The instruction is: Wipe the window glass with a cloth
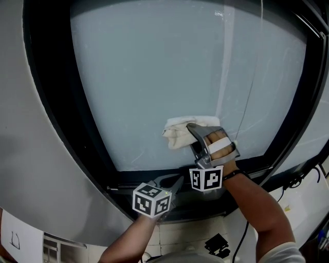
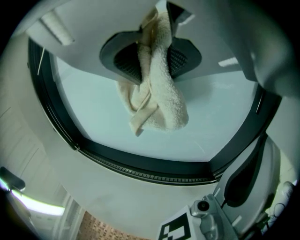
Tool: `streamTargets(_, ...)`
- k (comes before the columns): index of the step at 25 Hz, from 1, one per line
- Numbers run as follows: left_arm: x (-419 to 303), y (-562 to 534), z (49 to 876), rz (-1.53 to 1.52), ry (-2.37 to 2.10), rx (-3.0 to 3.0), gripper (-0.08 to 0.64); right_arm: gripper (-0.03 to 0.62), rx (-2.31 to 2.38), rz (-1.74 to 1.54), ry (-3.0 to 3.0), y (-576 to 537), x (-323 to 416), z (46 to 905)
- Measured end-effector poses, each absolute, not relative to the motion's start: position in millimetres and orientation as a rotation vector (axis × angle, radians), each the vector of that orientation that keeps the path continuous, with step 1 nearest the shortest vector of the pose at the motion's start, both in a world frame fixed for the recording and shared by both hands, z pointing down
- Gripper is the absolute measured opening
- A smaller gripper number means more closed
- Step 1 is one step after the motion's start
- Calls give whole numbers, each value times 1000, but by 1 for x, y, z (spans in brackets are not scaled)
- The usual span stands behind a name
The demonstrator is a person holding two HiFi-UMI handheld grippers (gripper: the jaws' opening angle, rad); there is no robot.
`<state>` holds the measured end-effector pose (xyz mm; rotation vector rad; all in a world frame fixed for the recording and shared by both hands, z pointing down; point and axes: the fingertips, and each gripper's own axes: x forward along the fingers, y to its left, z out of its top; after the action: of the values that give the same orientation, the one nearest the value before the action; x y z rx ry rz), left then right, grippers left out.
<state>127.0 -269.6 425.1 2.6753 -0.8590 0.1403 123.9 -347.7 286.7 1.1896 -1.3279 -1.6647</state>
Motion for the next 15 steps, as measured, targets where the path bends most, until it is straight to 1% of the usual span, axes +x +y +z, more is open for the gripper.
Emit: streamTargets(15, 123, -264, 432, 156, -865, 2668, 17, 112, 1149, -1553, -1446, -346, 121, 329)
